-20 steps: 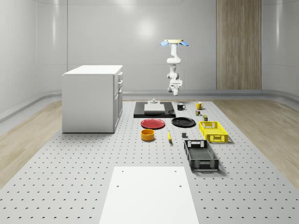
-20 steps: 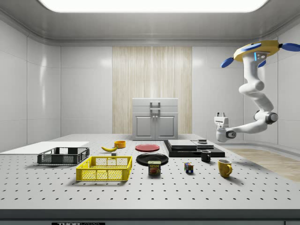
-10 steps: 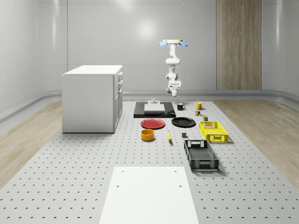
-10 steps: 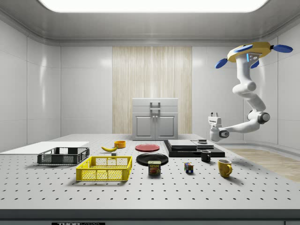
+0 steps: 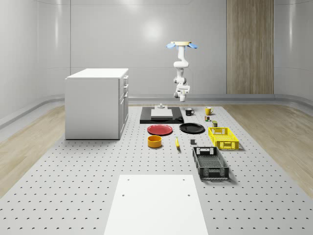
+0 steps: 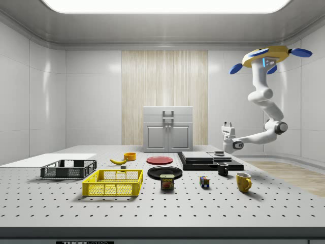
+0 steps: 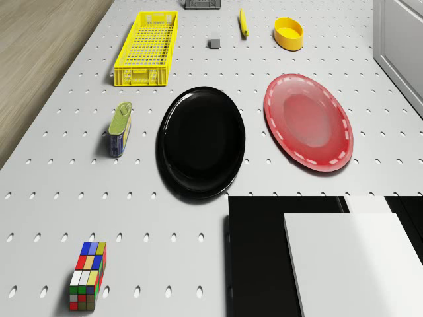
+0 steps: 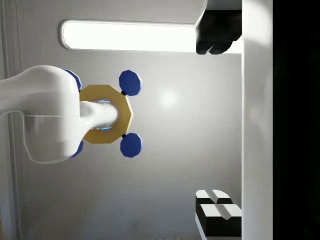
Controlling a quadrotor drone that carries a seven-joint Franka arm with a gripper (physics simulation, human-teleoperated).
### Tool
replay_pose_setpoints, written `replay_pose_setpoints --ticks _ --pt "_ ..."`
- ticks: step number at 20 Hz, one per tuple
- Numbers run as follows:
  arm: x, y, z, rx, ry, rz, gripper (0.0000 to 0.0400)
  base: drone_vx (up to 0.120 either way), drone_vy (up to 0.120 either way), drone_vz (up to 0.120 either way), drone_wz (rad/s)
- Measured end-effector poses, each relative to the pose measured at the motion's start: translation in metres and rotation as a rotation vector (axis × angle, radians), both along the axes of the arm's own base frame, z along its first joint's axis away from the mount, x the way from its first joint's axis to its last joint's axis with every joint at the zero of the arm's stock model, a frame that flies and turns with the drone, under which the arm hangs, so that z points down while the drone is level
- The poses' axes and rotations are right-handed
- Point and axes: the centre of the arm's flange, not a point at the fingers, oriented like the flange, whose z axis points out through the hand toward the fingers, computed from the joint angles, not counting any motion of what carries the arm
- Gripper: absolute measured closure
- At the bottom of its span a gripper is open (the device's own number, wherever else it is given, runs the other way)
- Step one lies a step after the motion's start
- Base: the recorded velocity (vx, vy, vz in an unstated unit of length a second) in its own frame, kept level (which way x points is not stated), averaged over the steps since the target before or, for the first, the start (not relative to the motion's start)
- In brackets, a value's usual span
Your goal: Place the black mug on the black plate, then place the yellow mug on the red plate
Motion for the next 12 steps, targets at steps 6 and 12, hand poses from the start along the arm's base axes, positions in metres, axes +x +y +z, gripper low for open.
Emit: replay_pose_setpoints --ticks 6,12 --pt "0.000 0.012 -0.002 -0.118 -0.004 -0.003 0.0000 0.000 0.000 0.000 0.000" --pt "0.000 0.041 -0.012 -0.434 -0.008 -0.012 0.0000 0.000 0.000 -0.080 0.000"
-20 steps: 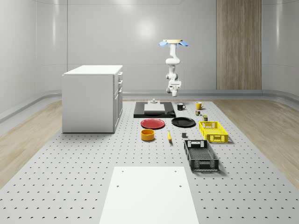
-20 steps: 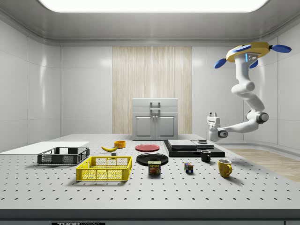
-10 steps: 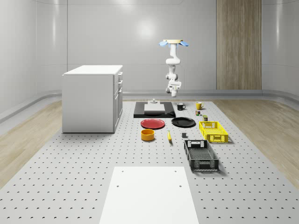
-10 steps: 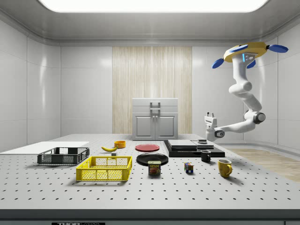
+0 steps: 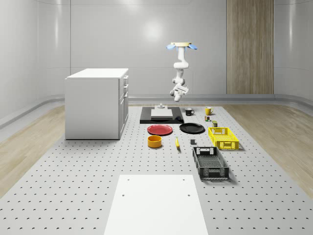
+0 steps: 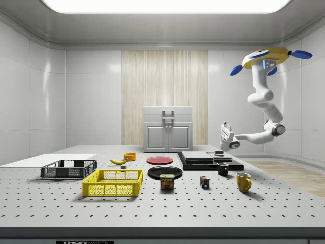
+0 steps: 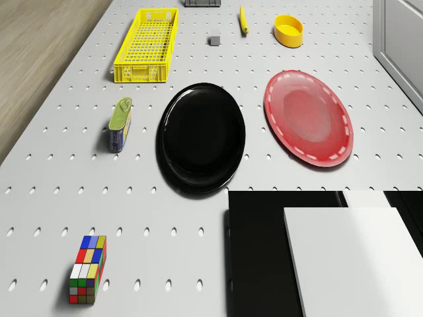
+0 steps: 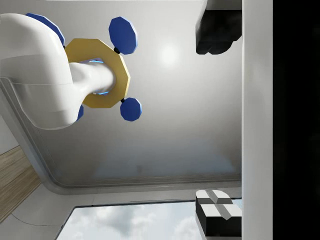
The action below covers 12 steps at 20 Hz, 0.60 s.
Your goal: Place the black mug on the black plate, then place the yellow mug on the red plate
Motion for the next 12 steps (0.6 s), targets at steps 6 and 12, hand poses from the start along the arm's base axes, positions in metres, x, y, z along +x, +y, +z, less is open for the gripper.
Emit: replay_pose_setpoints --ticks 6,12 --pt "0.002 0.046 -0.055 -0.737 -0.001 -0.025 0.0000 0.000 0.020 -0.120 0.000" --pt "0.005 0.030 -0.148 -1.729 0.000 -0.061 0.0000 0.000 0.120 -0.120 0.000"
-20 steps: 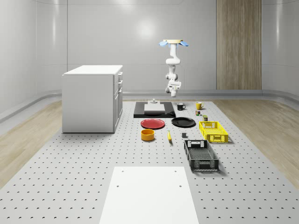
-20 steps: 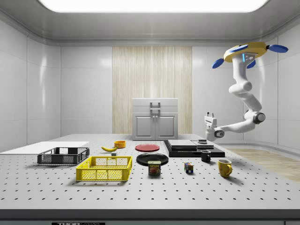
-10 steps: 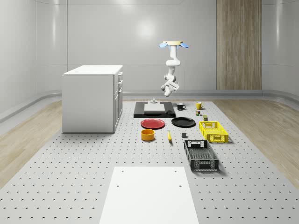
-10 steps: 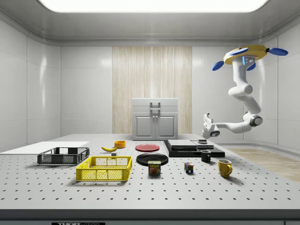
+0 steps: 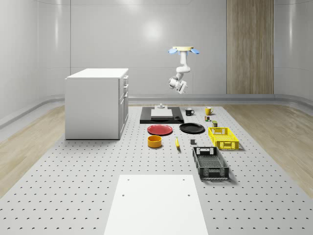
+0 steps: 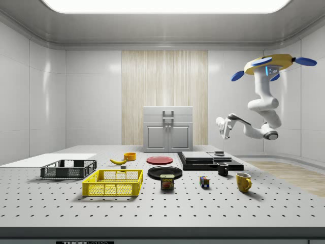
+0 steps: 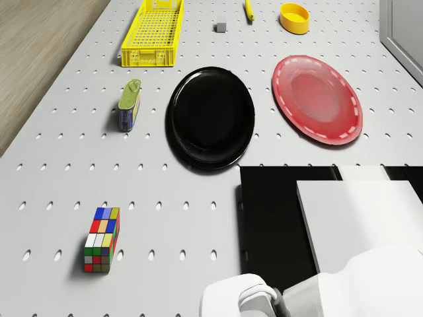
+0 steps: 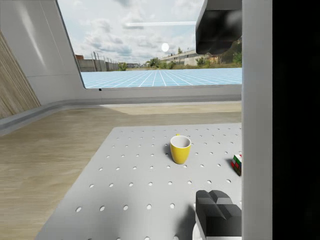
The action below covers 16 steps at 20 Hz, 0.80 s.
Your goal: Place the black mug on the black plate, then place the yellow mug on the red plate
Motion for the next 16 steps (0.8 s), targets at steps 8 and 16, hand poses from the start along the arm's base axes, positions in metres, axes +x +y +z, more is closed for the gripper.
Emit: replay_pose_setpoints --ticks 8,16 --pt "0.001 -0.055 -0.036 -0.679 0.005 -0.023 0.0000 0.000 0.030 -0.120 0.000" --pt "0.001 -0.072 -0.039 -0.855 0.010 -0.026 0.0000 0.000 0.000 -0.120 0.000"
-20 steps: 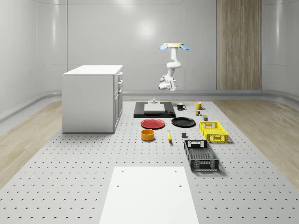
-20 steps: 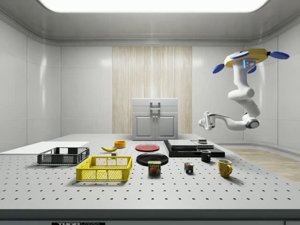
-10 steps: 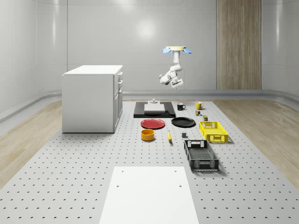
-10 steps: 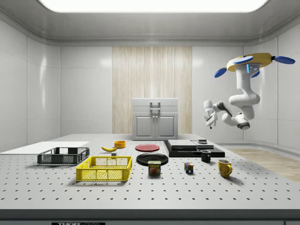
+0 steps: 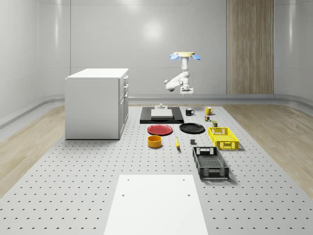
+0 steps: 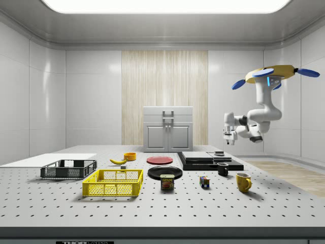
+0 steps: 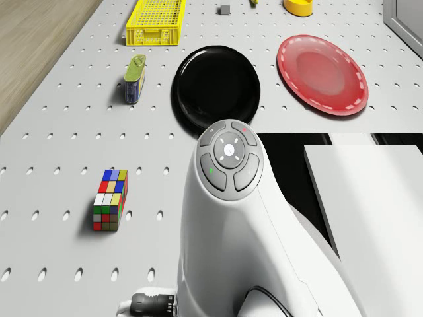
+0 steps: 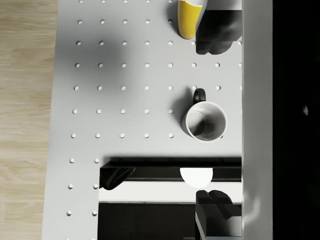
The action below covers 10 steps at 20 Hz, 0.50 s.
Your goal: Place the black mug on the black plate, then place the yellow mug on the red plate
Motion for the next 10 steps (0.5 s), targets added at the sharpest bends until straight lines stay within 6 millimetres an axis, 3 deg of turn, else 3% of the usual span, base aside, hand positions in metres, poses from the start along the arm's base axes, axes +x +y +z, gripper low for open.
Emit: replay_pose_setpoints --ticks 3,10 --pt "0.0000 -0.0022 -0.0002 -0.023 0.001 -0.001 0.0000 0.000 -0.107 -0.120 0.000" --pt "0.0000 -0.0045 -0.0003 -0.045 0.002 -0.001 0.0000 0.120 0.000 -0.120 0.000"
